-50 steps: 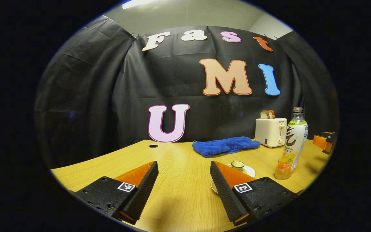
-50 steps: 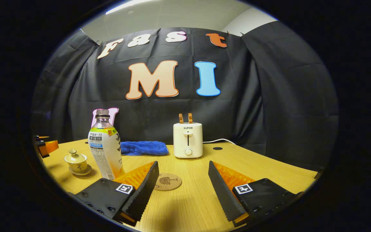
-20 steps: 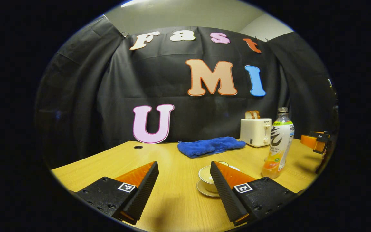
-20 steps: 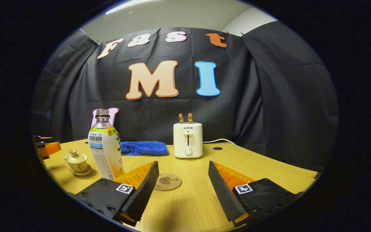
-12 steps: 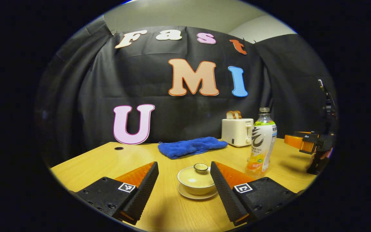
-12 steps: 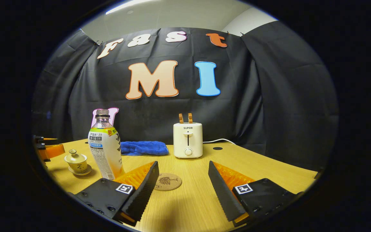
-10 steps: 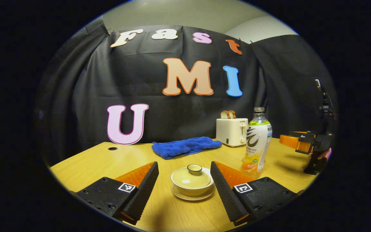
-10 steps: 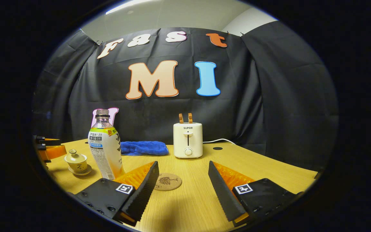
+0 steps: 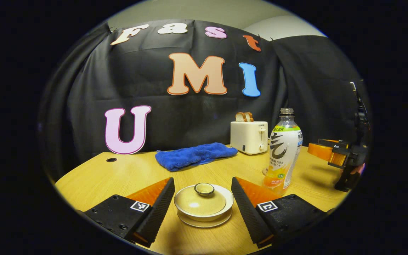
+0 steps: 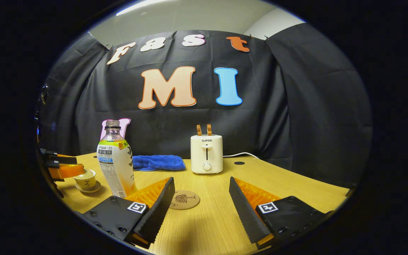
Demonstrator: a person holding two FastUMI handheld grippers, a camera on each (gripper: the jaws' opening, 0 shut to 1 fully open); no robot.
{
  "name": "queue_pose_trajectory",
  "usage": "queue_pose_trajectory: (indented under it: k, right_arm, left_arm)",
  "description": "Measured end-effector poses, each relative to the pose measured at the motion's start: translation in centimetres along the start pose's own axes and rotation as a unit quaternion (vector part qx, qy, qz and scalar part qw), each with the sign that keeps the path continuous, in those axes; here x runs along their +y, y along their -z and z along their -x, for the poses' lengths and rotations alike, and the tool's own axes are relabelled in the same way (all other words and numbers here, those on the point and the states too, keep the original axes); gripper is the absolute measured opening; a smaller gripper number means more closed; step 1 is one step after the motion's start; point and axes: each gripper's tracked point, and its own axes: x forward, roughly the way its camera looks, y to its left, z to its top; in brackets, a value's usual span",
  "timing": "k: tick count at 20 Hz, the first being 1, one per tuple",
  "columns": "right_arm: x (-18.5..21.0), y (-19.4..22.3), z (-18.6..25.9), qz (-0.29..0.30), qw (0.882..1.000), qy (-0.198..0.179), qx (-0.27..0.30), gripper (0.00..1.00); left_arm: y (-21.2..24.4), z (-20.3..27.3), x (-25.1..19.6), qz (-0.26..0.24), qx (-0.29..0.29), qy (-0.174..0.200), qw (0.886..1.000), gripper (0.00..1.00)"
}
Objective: Open the teacup lid with one hand, grasp the water bottle and pour water into the teacup with the other hand; after pouring, place the water bottle on the coaster and then close the teacup lid.
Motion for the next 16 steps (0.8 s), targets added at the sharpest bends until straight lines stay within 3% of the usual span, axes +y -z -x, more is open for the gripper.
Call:
queue_pose_trajectory:
  k: [2, 3, 9, 16]
  right_arm:
    - [0.0, 0.0, 0.0, 0.0, 1.0, 0.0, 0.0, 0.94]
    - [0.0, 0.1, 0.0, 0.0, 1.0, 0.0, 0.0, 0.94]
    - [0.0, 0.1, 0.0, 0.0, 1.0, -0.002, 0.0, 0.94]
    - [0.0, 0.0, 0.0, 0.0, 1.0, -0.002, 0.0, 0.94]
  left_arm:
    - [0.3, -0.5, -0.1, -0.001, 0.01, 0.002, 1.0, 0.91]
    - [0.7, -0.7, -0.1, -0.002, 0.018, 0.004, 1.0, 0.84]
    - [1.2, -1.3, -0.2, -0.012, 0.043, 0.002, 0.999, 0.76]
    - [0.8, -1.2, 0.1, -0.012, 0.035, -0.003, 0.999, 0.51]
